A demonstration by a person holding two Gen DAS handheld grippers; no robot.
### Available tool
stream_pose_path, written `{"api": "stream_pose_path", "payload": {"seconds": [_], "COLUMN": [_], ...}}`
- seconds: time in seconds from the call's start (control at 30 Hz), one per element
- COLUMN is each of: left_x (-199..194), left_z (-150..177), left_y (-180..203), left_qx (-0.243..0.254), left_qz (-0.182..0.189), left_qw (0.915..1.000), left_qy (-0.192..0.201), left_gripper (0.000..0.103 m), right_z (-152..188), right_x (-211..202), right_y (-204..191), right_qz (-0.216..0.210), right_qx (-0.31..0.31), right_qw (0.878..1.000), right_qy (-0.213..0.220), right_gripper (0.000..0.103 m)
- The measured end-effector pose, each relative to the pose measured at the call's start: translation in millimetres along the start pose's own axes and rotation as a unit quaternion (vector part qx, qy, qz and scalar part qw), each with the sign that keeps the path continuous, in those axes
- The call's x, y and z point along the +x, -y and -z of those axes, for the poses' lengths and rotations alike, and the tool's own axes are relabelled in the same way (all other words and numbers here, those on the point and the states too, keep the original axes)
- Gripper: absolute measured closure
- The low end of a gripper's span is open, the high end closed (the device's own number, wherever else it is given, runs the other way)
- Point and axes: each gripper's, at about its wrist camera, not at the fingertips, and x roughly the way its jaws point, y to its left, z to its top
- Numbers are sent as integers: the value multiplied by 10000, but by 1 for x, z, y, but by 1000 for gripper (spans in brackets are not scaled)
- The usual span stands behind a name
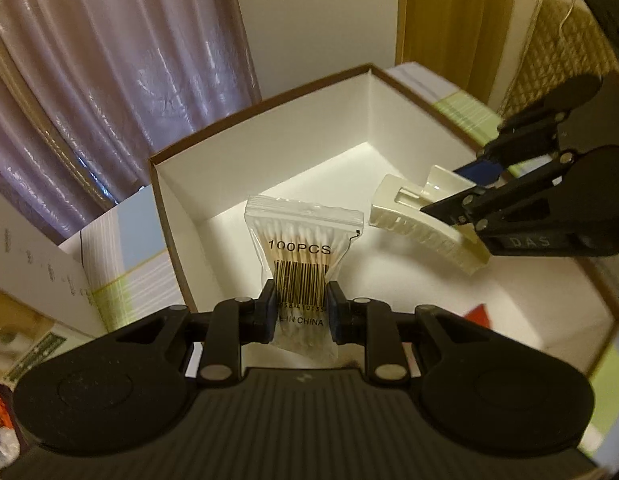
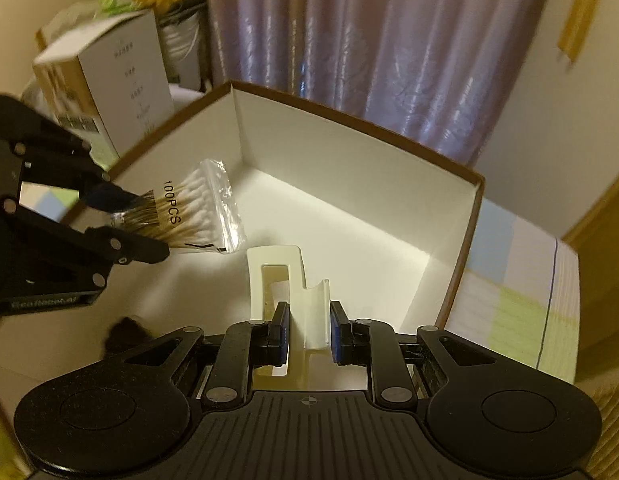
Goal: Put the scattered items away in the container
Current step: 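Open the right tool dropping the clip while the left tool drops the swab bag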
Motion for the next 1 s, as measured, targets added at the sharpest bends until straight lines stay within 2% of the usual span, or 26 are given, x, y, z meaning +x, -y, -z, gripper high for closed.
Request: {"api": "stream_pose_path", "payload": {"seconds": [0.17, 0.4, 0.6, 0.63, 0.67, 0.7, 0.73, 0.8, 1.0], "left_x": [27, 52, 56, 56, 55, 54, 53, 52, 42], "left_z": [-7, -13, -16, -16, -15, -15, -14, -13, -10], "left_y": [-2, -12, -15, -15, -15, -14, -13, -12, -8], "left_qx": [63, -183, -187, -174, -164, -153, -145, -126, -59], "left_qz": [-45, -97, -201, -184, -163, -141, -128, -111, -104], "left_qw": [9999, 9997, 9996, 9997, 9997, 9998, 9998, 9998, 9999], "left_qy": [-103, -134, -36, -32, -11, 22, 51, 50, 51], "left_gripper": [82, 82, 79, 76, 72, 70, 68, 68, 63], "right_z": [-8, -4, -3, -4, -4, -5, -4, -1, 1], "right_x": [21, 32, 30, 28, 26, 23, 19, 9, -7], "right_y": [13, 17, 16, 16, 15, 14, 14, 12, 1], "right_qz": [106, 150, -94, -109, -142, -170, -157, -174, -106], "right_qx": [-325, -600, -778, -813, -849, -865, -891, -1054, -1086], "right_qw": [9994, 9980, 9969, 9966, 9962, 9961, 9957, 9930, 9925], "right_qy": [-42, 105, 66, 81, 94, 97, 204, 504, 560], "right_gripper": [81, 80, 80, 80, 63, 41, 8, 7, 7]}}
